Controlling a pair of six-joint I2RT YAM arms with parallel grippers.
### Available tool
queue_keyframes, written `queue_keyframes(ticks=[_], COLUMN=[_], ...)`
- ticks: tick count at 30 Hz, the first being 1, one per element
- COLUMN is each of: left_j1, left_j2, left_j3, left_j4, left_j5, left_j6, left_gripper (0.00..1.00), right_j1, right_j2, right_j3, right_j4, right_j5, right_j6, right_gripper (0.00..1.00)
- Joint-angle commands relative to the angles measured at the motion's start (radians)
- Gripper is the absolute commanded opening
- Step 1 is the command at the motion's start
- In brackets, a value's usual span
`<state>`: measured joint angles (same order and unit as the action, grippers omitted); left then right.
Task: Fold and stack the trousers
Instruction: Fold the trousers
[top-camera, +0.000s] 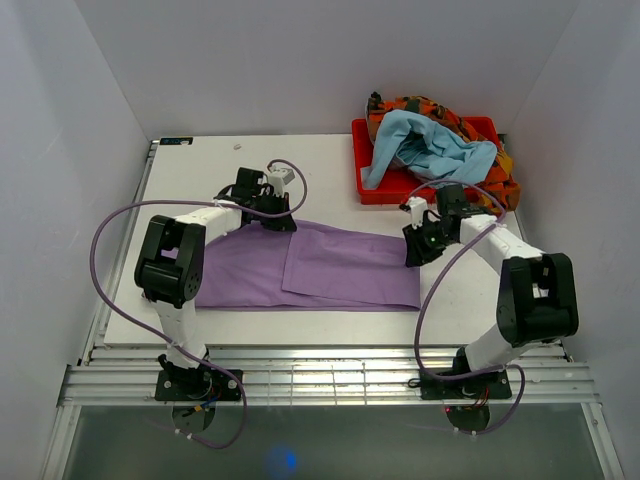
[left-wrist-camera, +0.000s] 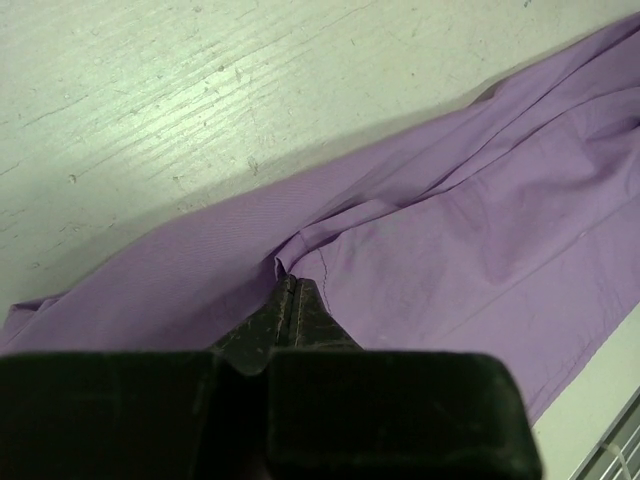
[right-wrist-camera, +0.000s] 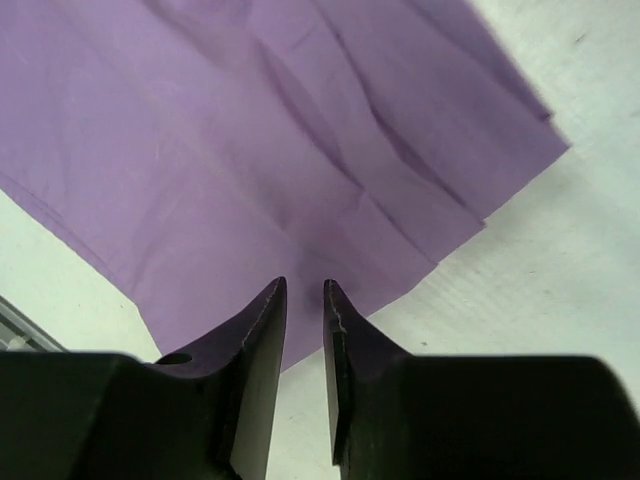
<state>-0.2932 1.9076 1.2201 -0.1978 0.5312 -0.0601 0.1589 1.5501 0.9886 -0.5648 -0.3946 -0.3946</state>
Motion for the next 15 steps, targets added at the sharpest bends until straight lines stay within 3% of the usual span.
queue_keyframes(ticks=[1, 9, 15], left_j1=[-0.004, -0.003, 0.005], left_j2=[-0.07, -0.154, -0.165], left_j3=[0.015, -0.044, -0.093], left_j4=[0.035, 0.023, -0.067], left_j5=[-0.008, -0.161, -0.203], left_j6=[-0.003, 0.005, 0.046], left_gripper=[0.0, 0.0, 0.0], right_j1=[0.001, 0.001, 0.001], right_j2=[0.059, 0.217, 0.235], right_j3=[-0.037, -0.036, -0.028], right_j4=[-0.076, -0.072, -0.125], right_j5=[-0.01, 0.052, 0.019], right_j6=[-0.029, -0.035, -0.076], right_gripper=[0.27, 0.25, 0.27])
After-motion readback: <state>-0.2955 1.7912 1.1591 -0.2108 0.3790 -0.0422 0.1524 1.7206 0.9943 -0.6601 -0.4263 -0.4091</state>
